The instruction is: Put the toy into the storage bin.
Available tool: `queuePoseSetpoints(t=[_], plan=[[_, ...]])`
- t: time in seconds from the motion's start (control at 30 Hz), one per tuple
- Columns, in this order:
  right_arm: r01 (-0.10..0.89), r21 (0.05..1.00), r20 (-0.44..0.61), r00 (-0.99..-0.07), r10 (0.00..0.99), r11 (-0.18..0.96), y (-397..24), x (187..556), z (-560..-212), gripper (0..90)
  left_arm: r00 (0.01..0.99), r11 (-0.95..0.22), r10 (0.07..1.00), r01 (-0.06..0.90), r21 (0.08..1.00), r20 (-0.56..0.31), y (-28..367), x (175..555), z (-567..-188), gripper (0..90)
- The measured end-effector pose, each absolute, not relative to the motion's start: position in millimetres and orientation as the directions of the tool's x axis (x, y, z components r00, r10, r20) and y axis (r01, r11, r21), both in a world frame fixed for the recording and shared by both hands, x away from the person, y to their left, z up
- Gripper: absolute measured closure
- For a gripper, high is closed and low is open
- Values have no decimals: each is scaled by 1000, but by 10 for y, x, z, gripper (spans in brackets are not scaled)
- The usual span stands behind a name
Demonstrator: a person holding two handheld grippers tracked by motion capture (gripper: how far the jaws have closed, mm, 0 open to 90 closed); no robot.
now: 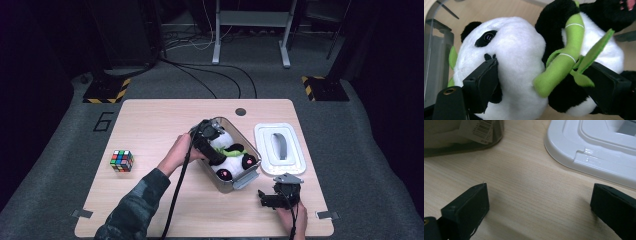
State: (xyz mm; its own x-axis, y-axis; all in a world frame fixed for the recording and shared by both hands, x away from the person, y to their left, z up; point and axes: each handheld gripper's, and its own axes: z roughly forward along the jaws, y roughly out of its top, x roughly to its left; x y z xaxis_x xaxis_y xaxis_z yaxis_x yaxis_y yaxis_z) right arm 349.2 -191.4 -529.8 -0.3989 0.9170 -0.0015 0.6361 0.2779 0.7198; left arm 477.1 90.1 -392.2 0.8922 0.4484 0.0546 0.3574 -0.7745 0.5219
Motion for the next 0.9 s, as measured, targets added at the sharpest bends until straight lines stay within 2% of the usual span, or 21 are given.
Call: queuePoseSetpoints(t=[0.17,0.37,0.6,0.7,0.9], plan=[[636,720,-2,-401,916,280,-1916,3492,-5299,13,886,-779,463,394,488,23,891,4825,-4005,167],[635,720,-3,-402,916,281,-1917,3492,-5299,13,888,-797,458,389,463,43,856,4840,-4020,167],[635,720,-4,-401,916,281,-1917,3492,-5298,14,879,-730,478,395,558,2,1010,4756,-3873,142],[634,720,-4,-403,915,282,-1918,3492,-5299,14,903,-735,429,364,572,-24,1004,4620,-3799,134],[635,720,-4,-402,916,282,-1917,3492,-5299,13,936,-810,352,311,498,-13,880,4432,-3839,127]])
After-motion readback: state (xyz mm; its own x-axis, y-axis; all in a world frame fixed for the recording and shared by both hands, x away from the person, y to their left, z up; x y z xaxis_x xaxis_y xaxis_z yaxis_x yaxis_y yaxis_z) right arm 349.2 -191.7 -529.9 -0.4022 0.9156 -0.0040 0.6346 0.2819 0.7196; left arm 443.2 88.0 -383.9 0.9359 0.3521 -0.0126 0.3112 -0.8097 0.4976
